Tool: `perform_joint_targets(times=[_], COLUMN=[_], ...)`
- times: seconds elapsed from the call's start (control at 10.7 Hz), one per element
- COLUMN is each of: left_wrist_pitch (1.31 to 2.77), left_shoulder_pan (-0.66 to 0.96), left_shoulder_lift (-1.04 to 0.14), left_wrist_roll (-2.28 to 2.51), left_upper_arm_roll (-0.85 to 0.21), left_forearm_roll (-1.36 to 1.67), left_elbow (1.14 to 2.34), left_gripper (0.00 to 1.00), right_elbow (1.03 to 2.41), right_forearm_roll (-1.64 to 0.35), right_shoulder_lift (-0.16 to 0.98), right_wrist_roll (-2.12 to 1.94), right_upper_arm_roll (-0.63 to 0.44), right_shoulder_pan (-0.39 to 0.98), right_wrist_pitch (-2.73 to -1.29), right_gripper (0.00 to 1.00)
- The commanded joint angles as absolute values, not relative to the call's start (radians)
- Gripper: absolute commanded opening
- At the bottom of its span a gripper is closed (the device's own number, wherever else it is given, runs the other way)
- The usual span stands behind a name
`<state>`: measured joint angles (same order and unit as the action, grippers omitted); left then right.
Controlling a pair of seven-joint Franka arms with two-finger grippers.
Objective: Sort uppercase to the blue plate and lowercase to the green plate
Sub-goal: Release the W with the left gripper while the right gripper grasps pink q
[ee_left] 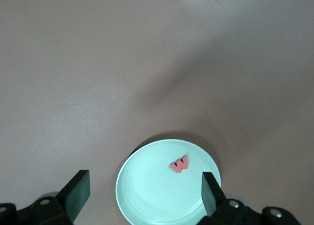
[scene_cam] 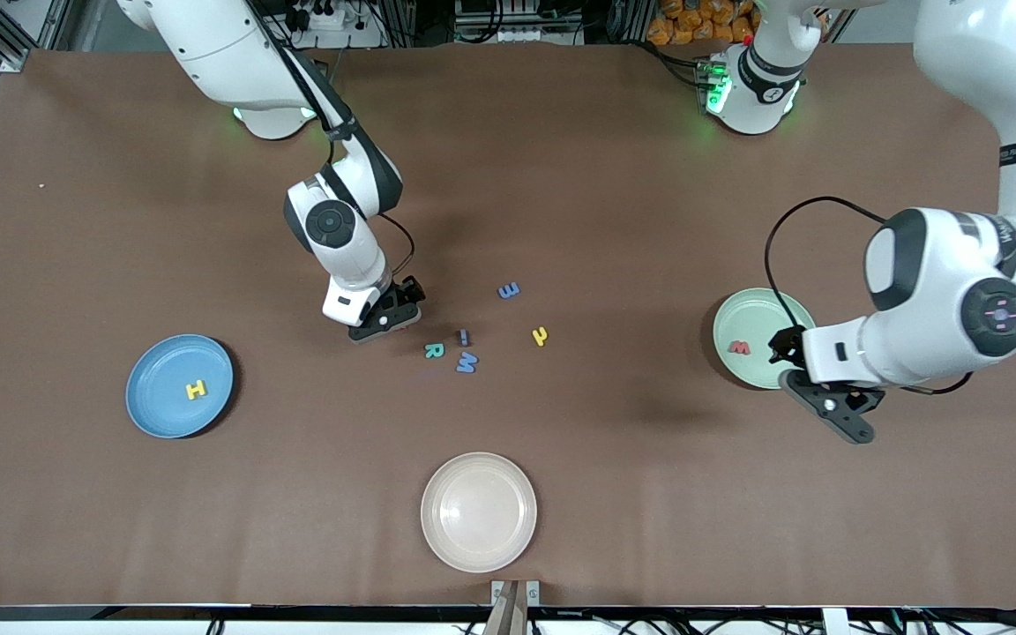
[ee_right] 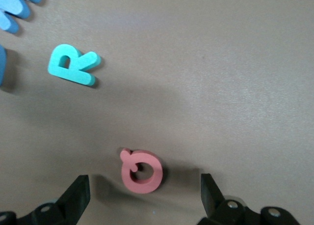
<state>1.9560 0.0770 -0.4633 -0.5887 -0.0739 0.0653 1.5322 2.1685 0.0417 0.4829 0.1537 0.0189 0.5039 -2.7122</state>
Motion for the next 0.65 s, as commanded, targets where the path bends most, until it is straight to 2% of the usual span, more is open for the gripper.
perform_joint_targets(times=[0.0,0.37,0.47,0.56], left_wrist_pitch=[1.936,1.888,1.876,1.875], left_shoulder_pan=[0.113,0.178,0.192,0.202], left_shoulder_lift=[-0.437,-0.423,-0.42,-0.422], left_wrist_roll=[-0.546,-0.246,-0.138,-0.067], left_upper_arm_roll=[-0.049,-0.055,-0.063,-0.072], left_forearm_roll=[0.109,0.113,0.115,0.129], left_elbow=[1.531,1.542,1.551,1.554], left_gripper=[1.0,1.0,1.0,1.0], right_elbow=[2.123,2.121,2.121,2.121], right_forearm_roll=[0.06,0.06,0.073,0.09], right_shoulder_lift=[0.509,0.514,0.514,0.514], right_wrist_roll=[0.163,0.166,0.166,0.166], right_upper_arm_roll=[0.008,0.006,0.005,-0.006], right_shoulder_pan=[0.512,0.514,0.52,0.525], right_wrist_pitch=[-2.698,-2.698,-2.698,-2.698], right_gripper=[1.0,0.98,0.81,0.47])
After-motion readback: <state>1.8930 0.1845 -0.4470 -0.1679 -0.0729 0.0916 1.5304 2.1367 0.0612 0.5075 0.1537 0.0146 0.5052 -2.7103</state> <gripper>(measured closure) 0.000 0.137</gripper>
